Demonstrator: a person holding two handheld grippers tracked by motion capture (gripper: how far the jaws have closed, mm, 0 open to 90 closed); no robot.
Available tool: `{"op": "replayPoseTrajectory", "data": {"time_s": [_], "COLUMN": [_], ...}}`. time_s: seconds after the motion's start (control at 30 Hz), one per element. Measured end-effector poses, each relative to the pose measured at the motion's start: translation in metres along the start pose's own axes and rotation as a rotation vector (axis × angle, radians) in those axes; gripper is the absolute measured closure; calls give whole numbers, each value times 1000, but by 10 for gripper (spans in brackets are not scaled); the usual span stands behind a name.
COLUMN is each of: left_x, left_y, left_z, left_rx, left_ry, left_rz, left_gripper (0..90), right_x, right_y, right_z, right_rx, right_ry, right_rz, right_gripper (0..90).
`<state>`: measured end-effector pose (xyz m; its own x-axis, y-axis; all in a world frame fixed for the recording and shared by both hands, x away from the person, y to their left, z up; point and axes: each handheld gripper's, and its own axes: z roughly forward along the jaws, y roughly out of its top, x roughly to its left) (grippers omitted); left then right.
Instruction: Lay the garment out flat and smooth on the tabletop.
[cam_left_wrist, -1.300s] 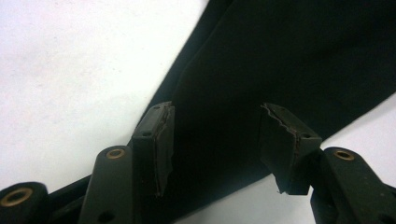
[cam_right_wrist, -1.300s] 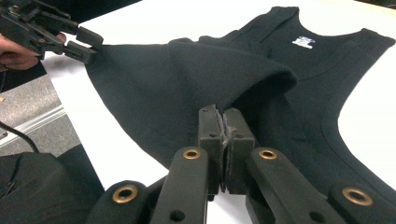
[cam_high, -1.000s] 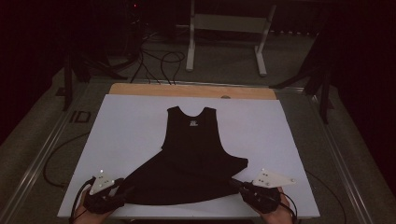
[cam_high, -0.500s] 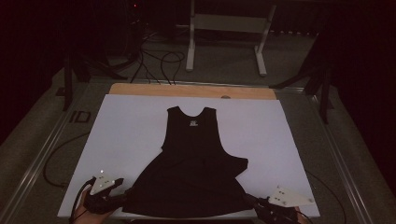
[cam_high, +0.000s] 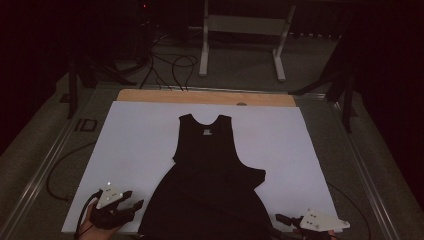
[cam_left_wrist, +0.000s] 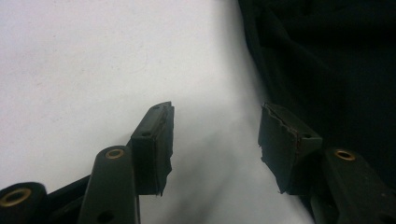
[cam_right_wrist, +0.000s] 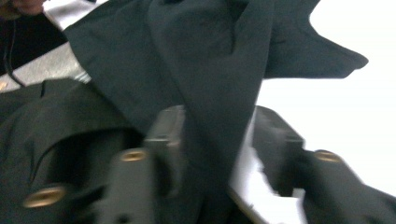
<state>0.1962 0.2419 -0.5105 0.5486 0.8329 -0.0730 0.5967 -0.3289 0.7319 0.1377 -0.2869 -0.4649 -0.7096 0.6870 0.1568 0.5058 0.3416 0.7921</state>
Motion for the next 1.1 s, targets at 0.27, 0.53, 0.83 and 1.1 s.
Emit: {"op": "replayPoseTrajectory", "data": {"time_s": [0.27, 0.53, 0.83, 1.1], "left_x": [-2, -9, -15, -17], "left_y": [2, 9, 20, 26], "left_z": [1, 10, 27, 38], "left_rx": [-7, -7, 5, 16], "left_ry": [-5, -23, -34, -25], "left_rz": [-4, 23, 45, 39], "left_gripper": [428, 415, 415, 414], "right_x": [-6, -16, -27, -31], "right_y": [10, 38, 55, 51], "right_z": [12, 36, 78, 91], "right_rx": [-13, -50, -35, -1], "right_ry": [-55, -115, -96, -92], "right_rz": [-1, -37, -54, -51], "right_gripper": [309, 278, 306, 320]}}
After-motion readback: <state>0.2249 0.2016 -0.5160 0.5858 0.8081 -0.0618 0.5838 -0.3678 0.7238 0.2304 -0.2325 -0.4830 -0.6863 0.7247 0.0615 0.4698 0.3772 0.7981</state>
